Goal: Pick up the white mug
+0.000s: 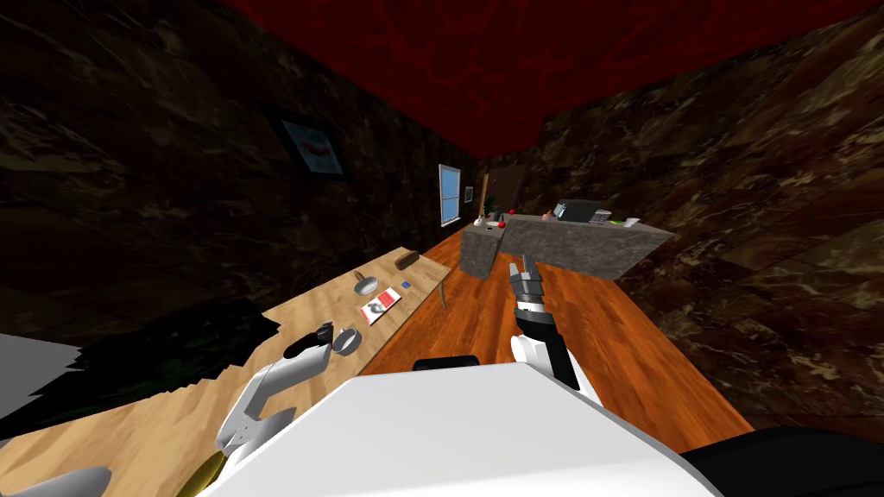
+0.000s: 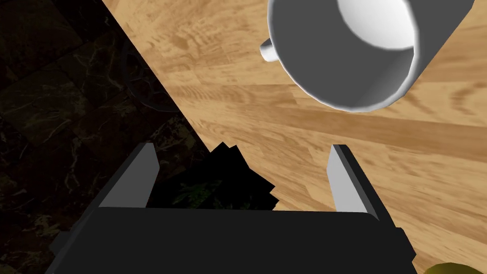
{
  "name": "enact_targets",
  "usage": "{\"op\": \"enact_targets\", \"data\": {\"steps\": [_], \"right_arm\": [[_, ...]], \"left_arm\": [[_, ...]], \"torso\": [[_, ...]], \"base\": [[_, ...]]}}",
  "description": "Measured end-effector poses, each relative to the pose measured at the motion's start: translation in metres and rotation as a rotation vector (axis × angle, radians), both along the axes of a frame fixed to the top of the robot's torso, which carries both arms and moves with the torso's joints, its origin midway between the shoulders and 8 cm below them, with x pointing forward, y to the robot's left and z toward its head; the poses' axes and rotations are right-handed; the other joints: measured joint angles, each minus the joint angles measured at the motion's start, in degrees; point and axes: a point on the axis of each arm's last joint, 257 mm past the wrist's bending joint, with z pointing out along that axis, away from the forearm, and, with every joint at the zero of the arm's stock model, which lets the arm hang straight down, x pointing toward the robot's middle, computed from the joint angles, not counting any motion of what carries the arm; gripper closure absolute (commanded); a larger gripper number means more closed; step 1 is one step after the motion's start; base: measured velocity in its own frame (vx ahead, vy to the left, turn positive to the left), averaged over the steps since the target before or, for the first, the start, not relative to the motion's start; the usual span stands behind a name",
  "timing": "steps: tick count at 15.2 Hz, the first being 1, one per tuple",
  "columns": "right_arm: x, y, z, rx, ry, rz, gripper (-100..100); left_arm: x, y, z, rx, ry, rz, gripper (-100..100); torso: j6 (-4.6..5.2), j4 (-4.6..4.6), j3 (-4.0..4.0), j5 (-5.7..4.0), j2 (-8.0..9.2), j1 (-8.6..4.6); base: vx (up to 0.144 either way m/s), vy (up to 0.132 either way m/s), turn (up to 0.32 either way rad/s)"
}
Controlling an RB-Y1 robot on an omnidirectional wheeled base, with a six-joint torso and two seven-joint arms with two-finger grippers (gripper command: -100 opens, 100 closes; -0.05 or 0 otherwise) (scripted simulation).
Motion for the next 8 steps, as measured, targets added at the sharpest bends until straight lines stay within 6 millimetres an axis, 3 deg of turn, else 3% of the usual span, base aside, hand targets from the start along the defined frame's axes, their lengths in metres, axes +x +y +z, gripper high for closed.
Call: {"op": "enact_targets", "data": {"steps": [8], "right_arm": [[0.000, 0.000, 0.000, 0.000, 0.000, 0.000, 0]], "left_arm": [[-0.039, 0.008, -0.028, -0.093, 0.118, 0.116, -100]], "torso": [[0.02, 0.00, 0.01, -0.01, 0.01, -0.02]], "base": [[0.016, 0.009, -0.079]]}}
